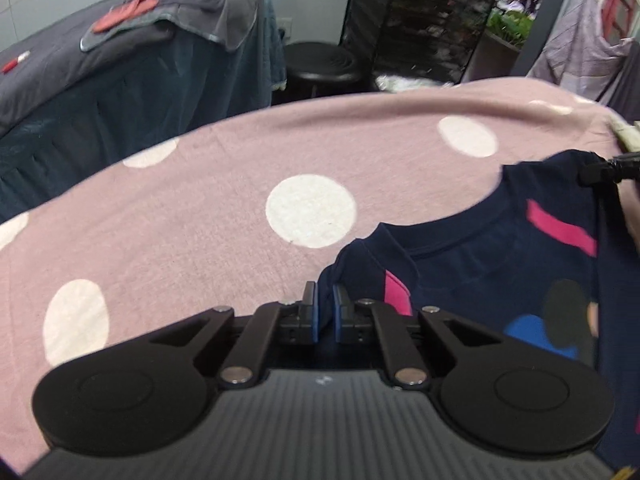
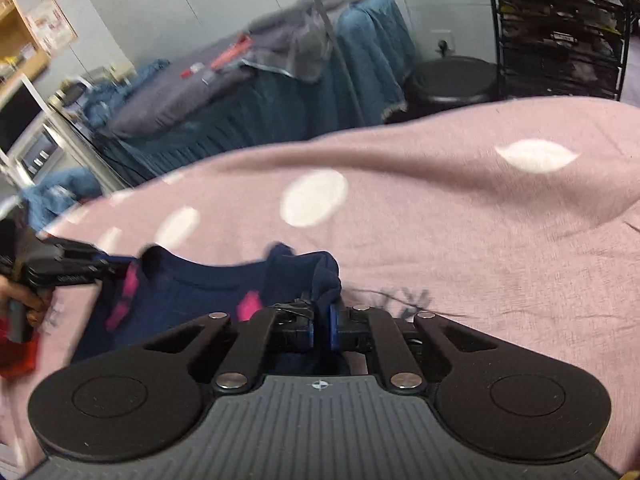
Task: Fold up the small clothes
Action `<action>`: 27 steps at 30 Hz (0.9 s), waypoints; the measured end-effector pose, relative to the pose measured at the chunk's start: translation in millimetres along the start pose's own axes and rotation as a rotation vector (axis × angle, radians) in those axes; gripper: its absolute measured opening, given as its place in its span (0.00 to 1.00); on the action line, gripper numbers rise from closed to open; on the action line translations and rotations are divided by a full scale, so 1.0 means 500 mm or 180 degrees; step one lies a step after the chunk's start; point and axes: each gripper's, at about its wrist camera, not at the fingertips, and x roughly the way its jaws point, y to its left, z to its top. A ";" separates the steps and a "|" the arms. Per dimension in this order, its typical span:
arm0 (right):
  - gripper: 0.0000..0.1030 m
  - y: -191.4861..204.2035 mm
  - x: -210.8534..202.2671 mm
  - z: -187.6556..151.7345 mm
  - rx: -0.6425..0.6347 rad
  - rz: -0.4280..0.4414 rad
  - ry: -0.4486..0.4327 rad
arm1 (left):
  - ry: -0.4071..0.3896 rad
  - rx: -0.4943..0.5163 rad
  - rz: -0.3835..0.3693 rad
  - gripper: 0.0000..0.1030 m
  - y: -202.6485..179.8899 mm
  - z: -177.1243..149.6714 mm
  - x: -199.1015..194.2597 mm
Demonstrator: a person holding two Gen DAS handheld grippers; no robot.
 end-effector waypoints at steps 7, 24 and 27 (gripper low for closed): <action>0.10 0.098 -0.159 -0.036 -0.0521 0.0891 0.0221 | -0.0201 0.0164 -0.0285 0.05 -0.068 -0.116 -0.241; 0.09 0.193 -0.342 -0.422 -0.1342 0.1054 0.1664 | 0.0807 -0.0510 -0.0741 0.02 -0.268 -0.626 -0.467; 0.11 0.201 -0.324 -0.456 -0.1560 0.0807 0.1699 | 0.0706 -0.0692 -0.0601 0.07 -0.271 -0.632 -0.462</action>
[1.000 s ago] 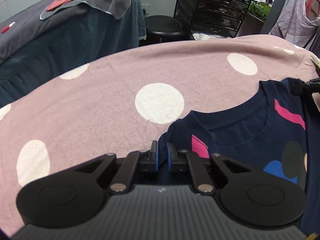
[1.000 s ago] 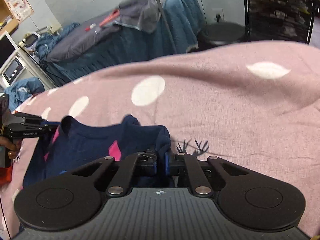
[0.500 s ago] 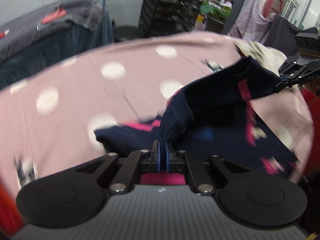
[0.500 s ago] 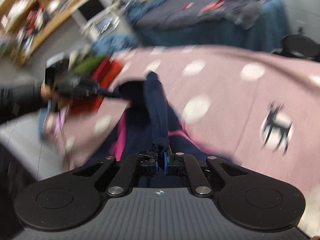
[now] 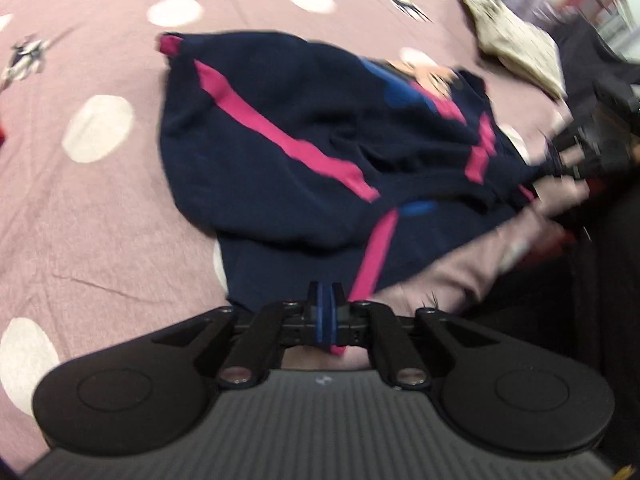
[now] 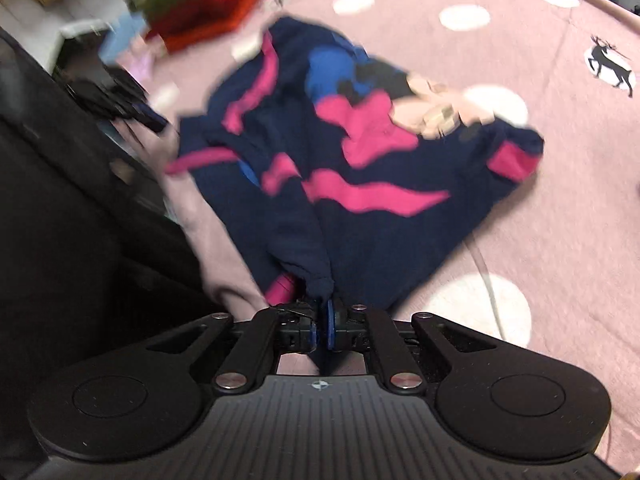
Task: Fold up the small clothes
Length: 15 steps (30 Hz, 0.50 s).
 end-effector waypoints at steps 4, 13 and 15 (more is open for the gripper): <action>0.39 -0.006 -0.002 0.003 0.0230 -0.0100 -0.0115 | -0.0246 -0.0525 0.0097 0.58 0.015 0.027 -0.002; 0.63 0.031 -0.026 -0.013 0.0231 -0.0252 -0.0331 | -0.0172 -0.1629 0.0134 0.48 0.025 0.028 0.092; 0.63 0.035 -0.025 -0.020 0.0261 -0.0233 -0.0351 | -0.0307 -0.1912 0.0213 0.39 0.027 0.019 0.102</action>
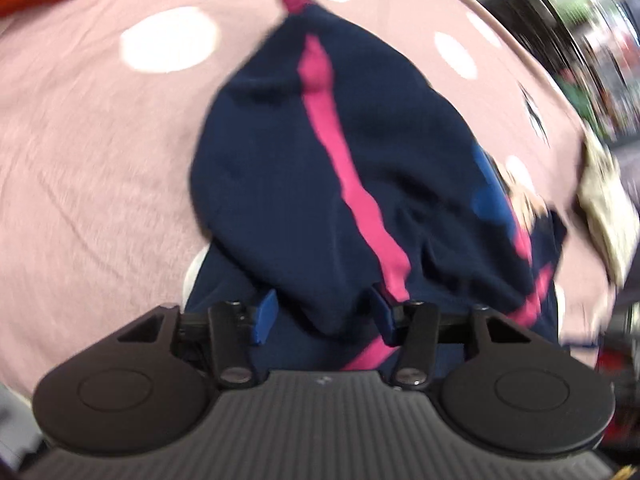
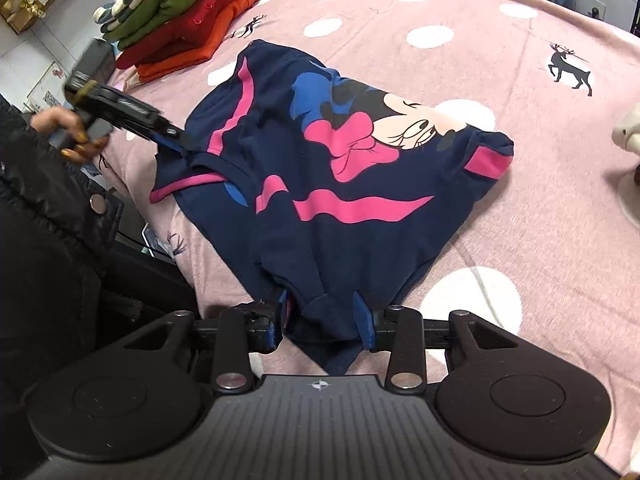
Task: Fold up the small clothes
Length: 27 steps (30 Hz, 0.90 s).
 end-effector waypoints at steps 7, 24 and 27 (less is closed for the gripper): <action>0.17 0.026 0.020 -0.008 -0.0328 -0.0101 0.0061 | -0.0192 0.0037 -0.0101 0.02 -0.006 -0.022 -0.053; 0.73 -0.030 -0.036 -0.018 0.0053 0.0013 0.0000 | -0.0342 0.1622 0.0952 0.66 -0.099 -0.108 -0.129; 0.74 -0.082 -0.051 -0.007 0.0626 -0.0104 -0.0327 | -0.0449 0.2242 0.0869 0.77 -0.173 -0.103 -0.114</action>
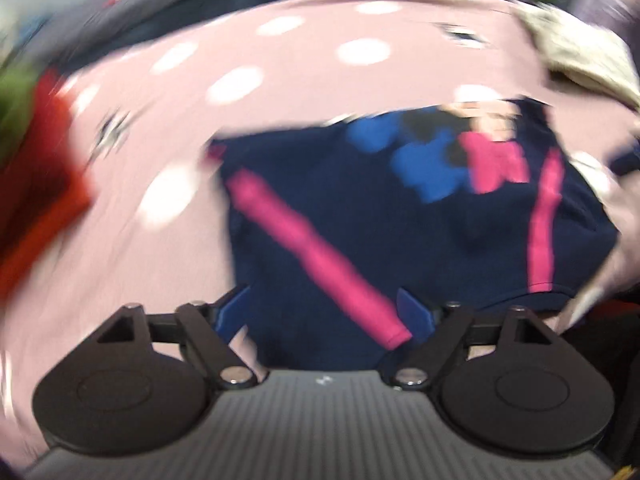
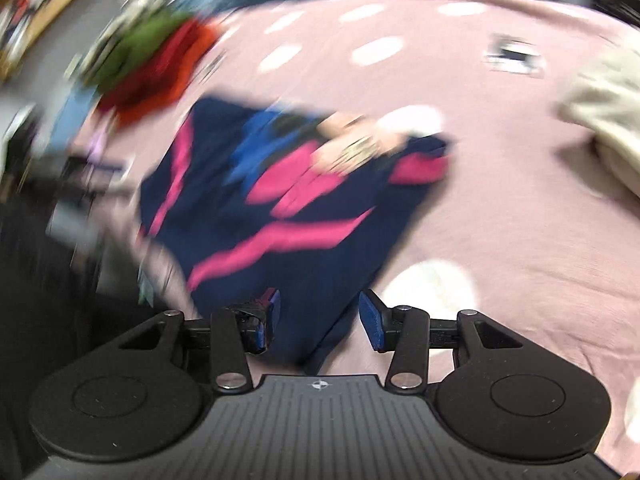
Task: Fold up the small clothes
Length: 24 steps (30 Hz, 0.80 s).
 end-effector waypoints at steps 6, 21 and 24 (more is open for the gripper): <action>0.76 -0.065 0.065 0.024 0.0888 0.0042 -0.0020 | -0.0089 0.0213 -0.0221 0.58 -0.093 0.092 0.091; 0.81 -0.114 0.087 -0.051 0.2073 0.0630 -0.0206 | 0.0141 0.0759 -0.0285 0.53 -0.203 0.166 0.234; 0.60 -0.110 0.092 -0.044 0.2088 0.0657 -0.0186 | 0.0179 0.0689 -0.0313 0.57 -0.189 0.172 0.226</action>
